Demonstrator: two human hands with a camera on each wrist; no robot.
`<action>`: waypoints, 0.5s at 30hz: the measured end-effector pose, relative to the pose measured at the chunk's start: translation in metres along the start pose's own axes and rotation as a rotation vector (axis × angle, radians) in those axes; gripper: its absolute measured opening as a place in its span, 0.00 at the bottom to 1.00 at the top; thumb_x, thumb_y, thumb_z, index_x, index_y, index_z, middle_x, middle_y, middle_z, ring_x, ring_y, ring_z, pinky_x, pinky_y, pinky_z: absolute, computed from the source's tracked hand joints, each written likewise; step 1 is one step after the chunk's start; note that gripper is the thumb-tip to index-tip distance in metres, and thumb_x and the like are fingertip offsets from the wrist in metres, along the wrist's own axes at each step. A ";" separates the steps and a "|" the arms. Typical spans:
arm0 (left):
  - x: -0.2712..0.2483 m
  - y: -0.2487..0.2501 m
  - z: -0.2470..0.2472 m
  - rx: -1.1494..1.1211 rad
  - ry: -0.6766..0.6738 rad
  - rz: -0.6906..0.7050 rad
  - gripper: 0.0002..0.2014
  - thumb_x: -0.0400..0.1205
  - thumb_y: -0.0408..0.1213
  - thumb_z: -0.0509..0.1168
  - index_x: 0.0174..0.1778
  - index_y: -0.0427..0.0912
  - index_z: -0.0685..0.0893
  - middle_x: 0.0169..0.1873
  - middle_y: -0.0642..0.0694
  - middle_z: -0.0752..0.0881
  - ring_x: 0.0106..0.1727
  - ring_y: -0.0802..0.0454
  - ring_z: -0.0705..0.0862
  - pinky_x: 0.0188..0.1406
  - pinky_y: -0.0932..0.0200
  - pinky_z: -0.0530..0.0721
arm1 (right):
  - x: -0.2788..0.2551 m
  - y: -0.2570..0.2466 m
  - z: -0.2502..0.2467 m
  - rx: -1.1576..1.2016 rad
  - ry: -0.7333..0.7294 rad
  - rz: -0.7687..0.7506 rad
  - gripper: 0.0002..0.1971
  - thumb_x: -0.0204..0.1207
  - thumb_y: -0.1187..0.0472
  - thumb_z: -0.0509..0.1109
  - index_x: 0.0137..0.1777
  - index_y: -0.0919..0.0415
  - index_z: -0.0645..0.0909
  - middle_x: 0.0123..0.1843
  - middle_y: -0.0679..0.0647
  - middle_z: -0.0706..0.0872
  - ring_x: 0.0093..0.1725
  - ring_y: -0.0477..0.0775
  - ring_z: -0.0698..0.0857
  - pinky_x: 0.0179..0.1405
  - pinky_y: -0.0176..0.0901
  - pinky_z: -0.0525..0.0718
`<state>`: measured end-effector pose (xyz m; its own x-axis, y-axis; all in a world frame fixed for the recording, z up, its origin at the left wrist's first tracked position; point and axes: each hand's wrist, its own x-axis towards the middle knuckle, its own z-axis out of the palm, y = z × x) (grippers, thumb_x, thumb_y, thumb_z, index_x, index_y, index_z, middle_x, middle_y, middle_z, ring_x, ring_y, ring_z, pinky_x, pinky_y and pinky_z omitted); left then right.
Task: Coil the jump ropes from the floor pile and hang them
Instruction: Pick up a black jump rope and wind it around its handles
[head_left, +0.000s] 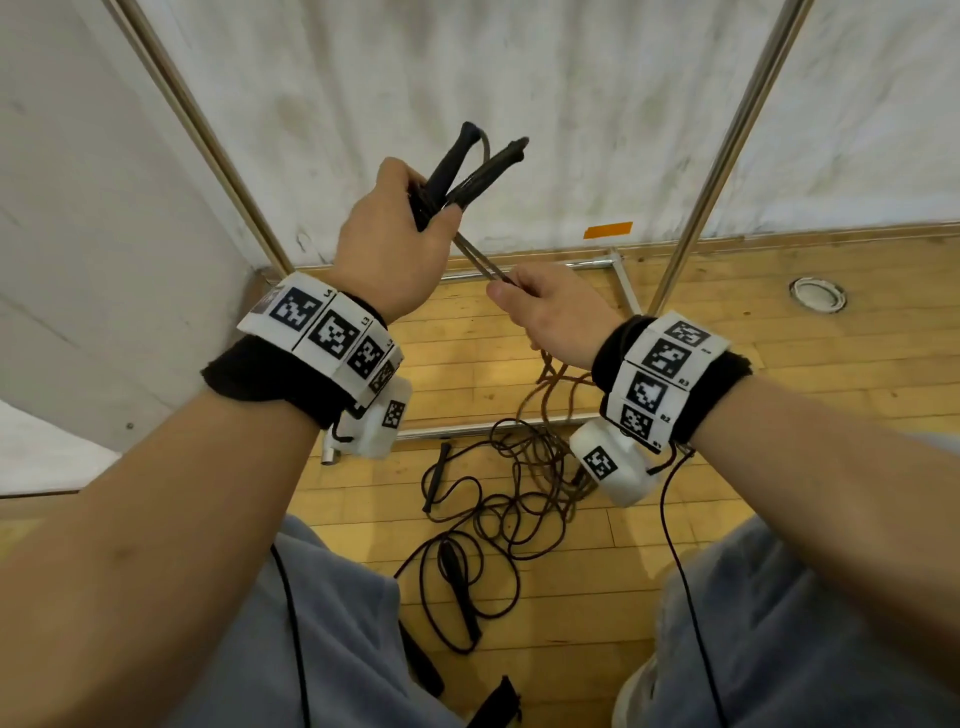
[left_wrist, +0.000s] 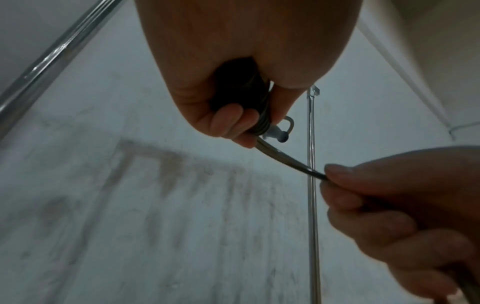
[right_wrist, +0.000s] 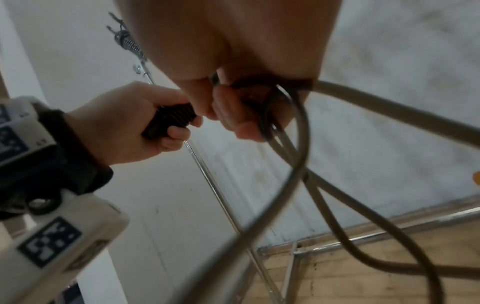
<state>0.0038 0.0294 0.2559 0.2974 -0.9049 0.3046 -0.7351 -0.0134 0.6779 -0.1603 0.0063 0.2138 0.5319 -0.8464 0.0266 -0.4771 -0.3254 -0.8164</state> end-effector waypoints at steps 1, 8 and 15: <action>0.000 -0.003 0.000 0.049 -0.001 0.004 0.16 0.82 0.46 0.62 0.60 0.41 0.72 0.47 0.48 0.84 0.47 0.43 0.84 0.47 0.49 0.82 | 0.001 0.001 -0.001 -0.073 0.007 -0.020 0.17 0.83 0.50 0.60 0.33 0.55 0.68 0.28 0.47 0.70 0.28 0.48 0.70 0.31 0.43 0.73; -0.003 -0.024 0.005 0.363 -0.233 0.013 0.18 0.84 0.46 0.62 0.67 0.44 0.72 0.55 0.40 0.85 0.49 0.41 0.84 0.47 0.49 0.83 | 0.003 0.003 -0.019 -0.401 -0.041 -0.116 0.10 0.83 0.53 0.60 0.41 0.51 0.76 0.31 0.45 0.77 0.31 0.45 0.75 0.28 0.40 0.66; -0.014 -0.015 0.017 0.557 -0.509 0.028 0.11 0.83 0.45 0.64 0.59 0.47 0.75 0.44 0.49 0.80 0.43 0.48 0.78 0.42 0.54 0.74 | 0.000 0.005 -0.026 -0.633 -0.006 -0.228 0.12 0.84 0.49 0.55 0.42 0.50 0.74 0.31 0.42 0.74 0.32 0.46 0.73 0.26 0.37 0.61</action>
<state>0.0002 0.0352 0.2301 0.0553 -0.9910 -0.1223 -0.9778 -0.0786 0.1945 -0.1805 -0.0057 0.2249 0.6708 -0.7256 0.1533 -0.6697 -0.6814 -0.2952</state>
